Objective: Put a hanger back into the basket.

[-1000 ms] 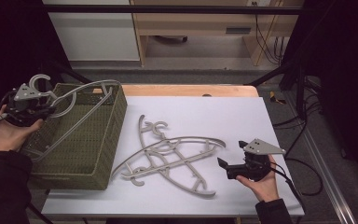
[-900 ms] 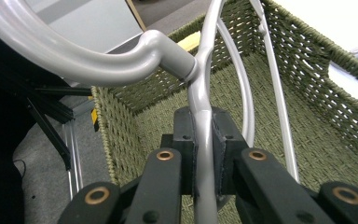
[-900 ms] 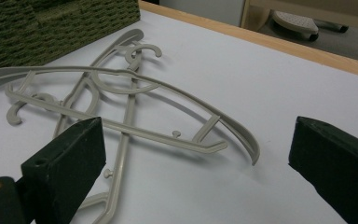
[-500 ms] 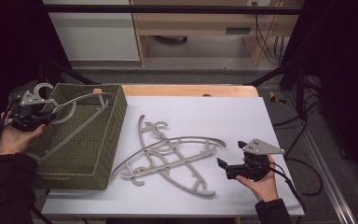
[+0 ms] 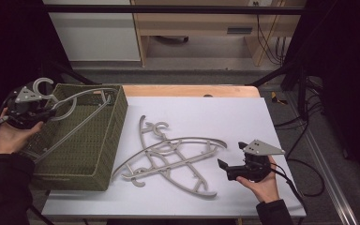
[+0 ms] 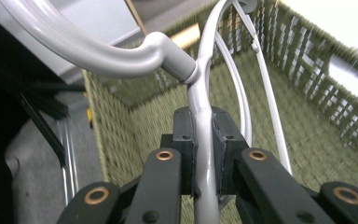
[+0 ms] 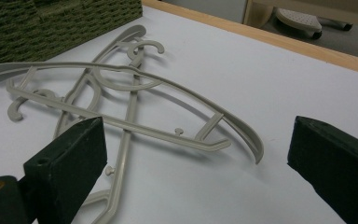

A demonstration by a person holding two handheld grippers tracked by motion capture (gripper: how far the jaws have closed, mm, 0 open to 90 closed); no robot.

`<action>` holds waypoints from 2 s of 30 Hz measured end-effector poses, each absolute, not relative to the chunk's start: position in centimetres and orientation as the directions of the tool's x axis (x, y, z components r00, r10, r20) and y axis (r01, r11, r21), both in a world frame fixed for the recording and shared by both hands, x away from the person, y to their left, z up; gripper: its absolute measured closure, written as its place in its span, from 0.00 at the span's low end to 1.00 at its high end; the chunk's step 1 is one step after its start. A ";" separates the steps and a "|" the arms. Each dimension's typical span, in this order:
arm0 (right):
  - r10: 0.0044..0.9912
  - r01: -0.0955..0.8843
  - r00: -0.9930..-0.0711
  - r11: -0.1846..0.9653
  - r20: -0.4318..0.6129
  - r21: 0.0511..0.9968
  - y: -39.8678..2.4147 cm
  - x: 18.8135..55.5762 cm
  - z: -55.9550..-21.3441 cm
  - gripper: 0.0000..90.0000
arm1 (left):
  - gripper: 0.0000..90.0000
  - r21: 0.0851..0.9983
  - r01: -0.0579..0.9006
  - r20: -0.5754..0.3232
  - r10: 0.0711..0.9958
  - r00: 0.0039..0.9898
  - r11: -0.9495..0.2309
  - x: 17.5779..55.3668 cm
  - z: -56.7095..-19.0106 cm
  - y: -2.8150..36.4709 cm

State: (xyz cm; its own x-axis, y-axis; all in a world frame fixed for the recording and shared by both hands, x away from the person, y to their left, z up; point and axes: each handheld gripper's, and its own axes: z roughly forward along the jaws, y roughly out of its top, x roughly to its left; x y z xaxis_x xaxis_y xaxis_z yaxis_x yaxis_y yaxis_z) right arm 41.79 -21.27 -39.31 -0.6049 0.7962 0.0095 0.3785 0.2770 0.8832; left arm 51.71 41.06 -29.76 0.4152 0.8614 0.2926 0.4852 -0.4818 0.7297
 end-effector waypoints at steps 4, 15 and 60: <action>0.795 0.378 -0.607 0.276 0.012 0.884 -21.3 41.7 -39.2 0.05 | 0.91 0.730 0.466 0.320 0.852 0.414 -0.500 52.0 -29.6 40.8; 0.793 0.389 -0.609 0.288 0.010 0.875 -21.0 41.9 -39.6 0.06 | 0.91 0.746 0.457 0.291 0.855 0.429 -0.484 53.0 -32.2 41.8; 0.772 0.357 -0.635 0.302 -0.007 0.884 -19.8 42.9 -38.2 0.07 | 0.30 0.847 0.444 0.086 0.899 0.428 -0.292 48.5 -33.6 39.4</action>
State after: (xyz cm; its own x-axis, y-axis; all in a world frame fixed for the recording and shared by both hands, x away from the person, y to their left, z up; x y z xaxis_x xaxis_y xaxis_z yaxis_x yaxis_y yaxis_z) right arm 42.86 -19.85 -38.17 -0.6351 0.7724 -0.0074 0.3570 0.3021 0.8839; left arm 48.50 39.37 -33.57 0.4284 0.8995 0.0858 0.4442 -0.2924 0.8469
